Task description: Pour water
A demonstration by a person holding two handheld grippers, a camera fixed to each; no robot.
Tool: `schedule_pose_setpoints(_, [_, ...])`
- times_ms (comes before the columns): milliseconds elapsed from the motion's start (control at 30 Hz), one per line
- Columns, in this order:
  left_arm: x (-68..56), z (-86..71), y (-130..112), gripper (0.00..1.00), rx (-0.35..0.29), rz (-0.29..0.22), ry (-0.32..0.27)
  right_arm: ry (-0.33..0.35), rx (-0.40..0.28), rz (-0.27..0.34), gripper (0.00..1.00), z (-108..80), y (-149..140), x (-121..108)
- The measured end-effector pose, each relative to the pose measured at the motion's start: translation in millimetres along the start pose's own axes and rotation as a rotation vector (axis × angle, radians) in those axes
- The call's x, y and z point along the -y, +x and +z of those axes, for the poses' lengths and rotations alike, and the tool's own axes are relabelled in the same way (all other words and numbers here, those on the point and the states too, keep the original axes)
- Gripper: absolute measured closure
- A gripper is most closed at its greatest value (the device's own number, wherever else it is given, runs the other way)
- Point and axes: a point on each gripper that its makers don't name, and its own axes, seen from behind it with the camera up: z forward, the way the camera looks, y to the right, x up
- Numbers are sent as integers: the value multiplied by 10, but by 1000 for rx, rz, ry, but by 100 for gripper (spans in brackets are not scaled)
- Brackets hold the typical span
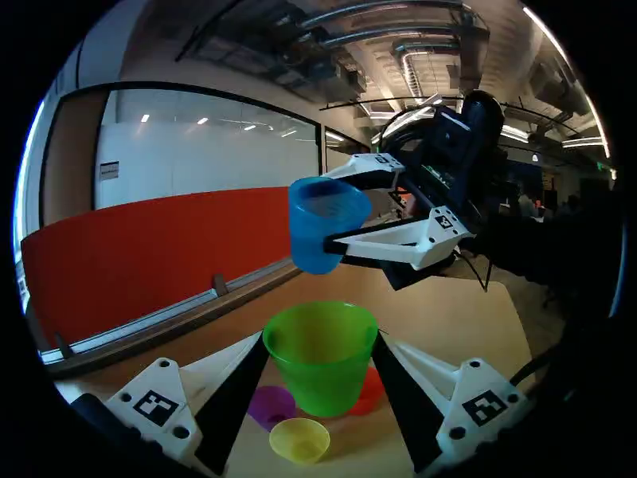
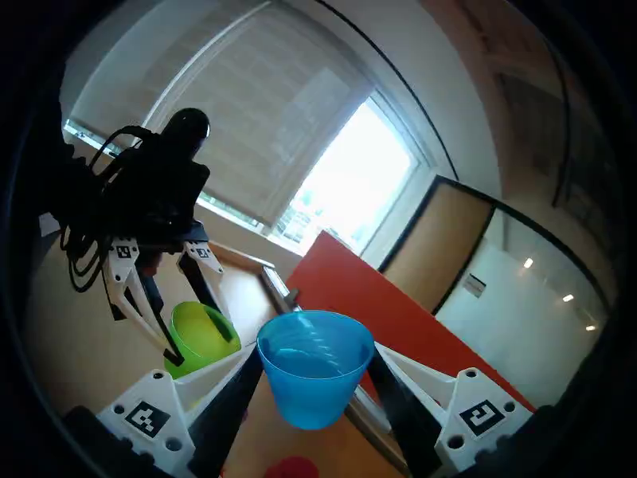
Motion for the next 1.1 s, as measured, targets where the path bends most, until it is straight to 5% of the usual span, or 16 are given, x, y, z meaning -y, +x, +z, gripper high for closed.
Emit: schedule_pose_setpoints(1100, [-216,74,44,12,-17,21,-46,2,2,-224,9,177,132,-14])
